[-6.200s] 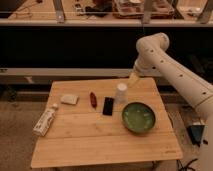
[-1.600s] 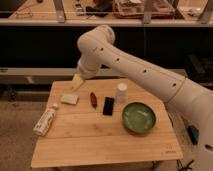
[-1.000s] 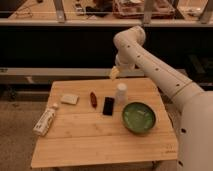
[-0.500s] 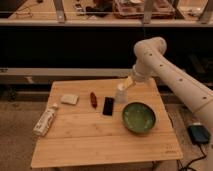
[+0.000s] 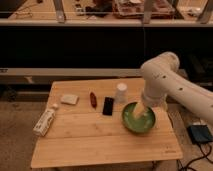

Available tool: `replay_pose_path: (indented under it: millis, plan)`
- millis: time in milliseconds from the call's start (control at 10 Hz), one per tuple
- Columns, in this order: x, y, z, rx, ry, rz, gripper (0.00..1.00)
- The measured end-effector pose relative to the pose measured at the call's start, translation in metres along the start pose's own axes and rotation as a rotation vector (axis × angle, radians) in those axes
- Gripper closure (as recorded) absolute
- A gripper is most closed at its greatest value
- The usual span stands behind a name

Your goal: Move the arm in a circular motion

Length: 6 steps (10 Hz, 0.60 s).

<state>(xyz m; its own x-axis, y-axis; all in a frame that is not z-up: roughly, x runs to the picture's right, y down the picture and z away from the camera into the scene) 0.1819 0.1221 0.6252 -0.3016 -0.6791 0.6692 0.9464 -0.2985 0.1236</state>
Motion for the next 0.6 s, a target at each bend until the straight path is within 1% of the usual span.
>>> replay_pose_path:
  millis: [100, 200, 300, 400, 500, 600]
  plan:
    - [-0.010, -0.027, -0.008, -0.015, -0.009, -0.073, 0.20]
    - [-0.021, -0.062, -0.017, -0.023, -0.013, -0.170, 0.20]
    - [-0.024, -0.085, -0.024, -0.024, -0.009, -0.236, 0.20]
    - [-0.024, -0.137, -0.039, 0.010, 0.010, -0.376, 0.20]
    - [-0.021, -0.166, -0.048, 0.042, 0.022, -0.453, 0.20]
    - [-0.013, -0.205, -0.062, 0.107, 0.049, -0.549, 0.20]
